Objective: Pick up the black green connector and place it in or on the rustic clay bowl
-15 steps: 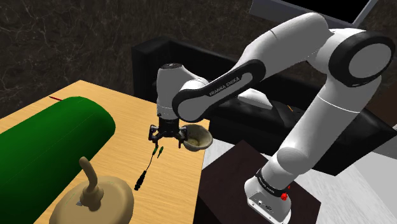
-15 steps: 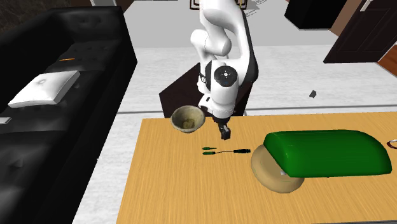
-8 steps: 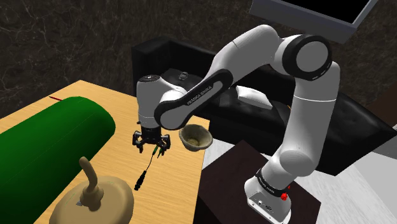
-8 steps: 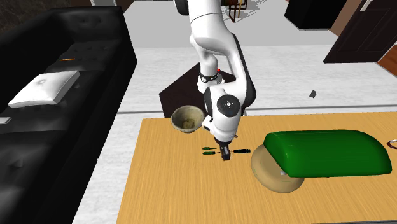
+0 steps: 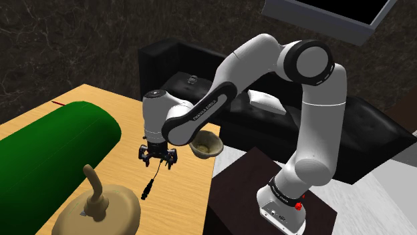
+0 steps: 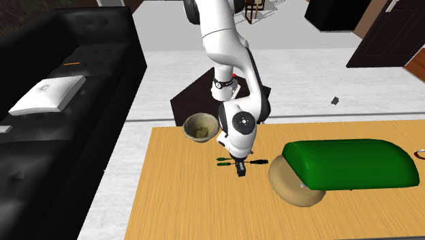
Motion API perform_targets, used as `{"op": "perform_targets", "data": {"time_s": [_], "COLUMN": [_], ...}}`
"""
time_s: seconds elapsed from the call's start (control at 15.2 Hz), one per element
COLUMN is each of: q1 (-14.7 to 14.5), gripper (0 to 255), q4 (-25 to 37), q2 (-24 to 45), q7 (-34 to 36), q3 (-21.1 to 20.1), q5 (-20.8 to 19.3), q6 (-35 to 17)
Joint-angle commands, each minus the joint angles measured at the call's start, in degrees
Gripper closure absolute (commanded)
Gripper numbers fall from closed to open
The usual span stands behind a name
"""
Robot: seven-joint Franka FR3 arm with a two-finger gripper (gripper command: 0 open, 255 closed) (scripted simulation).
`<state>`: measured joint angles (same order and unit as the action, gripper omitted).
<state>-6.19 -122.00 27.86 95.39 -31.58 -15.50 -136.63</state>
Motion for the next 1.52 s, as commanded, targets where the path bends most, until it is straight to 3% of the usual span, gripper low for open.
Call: {"op": "perform_targets", "data": {"time_s": [0.0, 0.33, 0.4, 0.99, 1.45], "q1": [-0.1, -0.1, -0.1, -0.1, 1.7], "gripper": [0, 0, 255, 255, 255], "q4": [-0.1, -0.1, -0.1, -0.1, -0.3], "q2": [0.2, 0.2, 0.2, 0.2, -4.4], "q7": [0.1, 0.1, 0.1, 0.1, -1.7], "q3": [0.1, 0.1, 0.1, 0.1, -2.3], "q5": [-0.2, -0.2, -0.2, -0.2, 3.1], "q6": [-0.3, -0.3, -0.3, -0.3, 3.6]}}
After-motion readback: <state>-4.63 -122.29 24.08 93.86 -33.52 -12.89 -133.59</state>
